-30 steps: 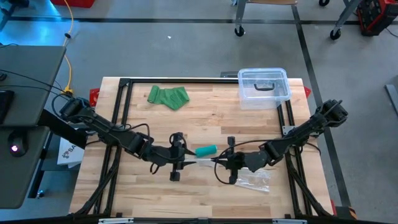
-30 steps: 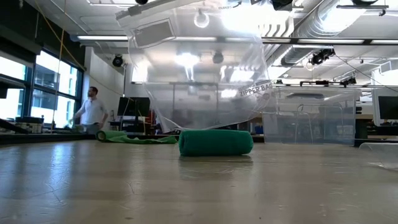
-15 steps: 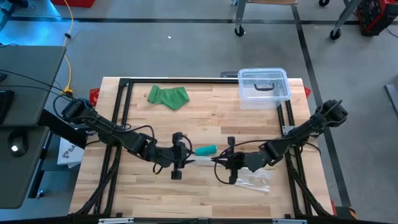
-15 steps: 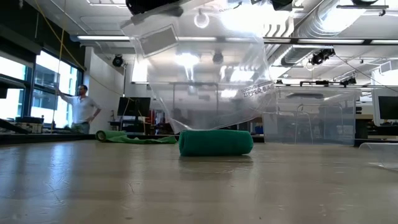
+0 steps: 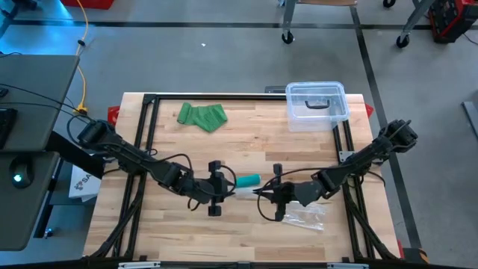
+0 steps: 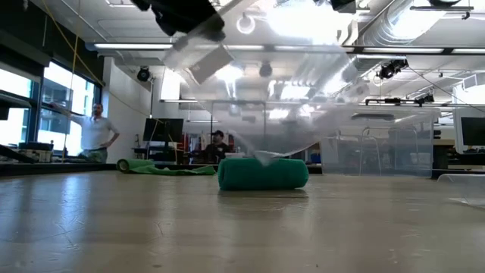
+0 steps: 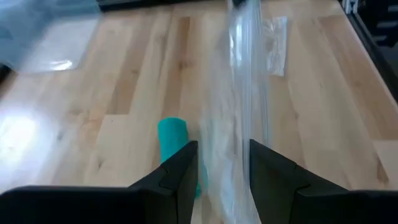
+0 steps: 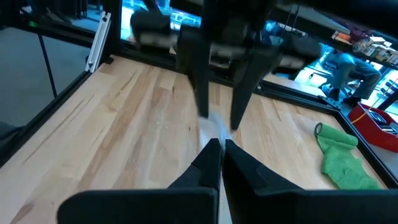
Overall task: Roll bandage
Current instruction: Open the transparent zip bag
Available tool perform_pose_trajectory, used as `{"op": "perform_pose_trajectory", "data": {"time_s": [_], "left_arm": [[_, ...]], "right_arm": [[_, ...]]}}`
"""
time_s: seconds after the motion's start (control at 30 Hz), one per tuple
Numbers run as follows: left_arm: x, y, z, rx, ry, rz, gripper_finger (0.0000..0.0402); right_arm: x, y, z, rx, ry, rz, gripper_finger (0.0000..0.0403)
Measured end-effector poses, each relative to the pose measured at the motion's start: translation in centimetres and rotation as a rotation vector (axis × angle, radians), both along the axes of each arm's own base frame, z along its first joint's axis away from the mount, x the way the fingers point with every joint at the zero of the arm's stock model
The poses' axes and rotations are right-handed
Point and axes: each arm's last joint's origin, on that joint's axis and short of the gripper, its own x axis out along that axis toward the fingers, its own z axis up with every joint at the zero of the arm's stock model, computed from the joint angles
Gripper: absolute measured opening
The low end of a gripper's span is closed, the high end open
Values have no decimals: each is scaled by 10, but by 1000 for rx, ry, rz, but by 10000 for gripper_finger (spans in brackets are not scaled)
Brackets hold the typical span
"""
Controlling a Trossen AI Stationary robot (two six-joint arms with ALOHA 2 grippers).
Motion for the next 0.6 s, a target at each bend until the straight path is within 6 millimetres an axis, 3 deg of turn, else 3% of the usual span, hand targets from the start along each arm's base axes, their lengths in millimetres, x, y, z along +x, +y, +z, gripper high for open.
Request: {"op": "perform_pose_trajectory", "data": {"time_s": [0.13,0.47,0.6], "left_arm": [[4,-1,-9,11,27,6,99],[3,0,-11,22,44,27,17],[-5,1,-10,49,65,119,5]], "right_arm": [[2,-3,2,24,-13,12,0],[5,-6,3,54,-16,64,0],[8,-7,-5,58,19,48,1]]}}
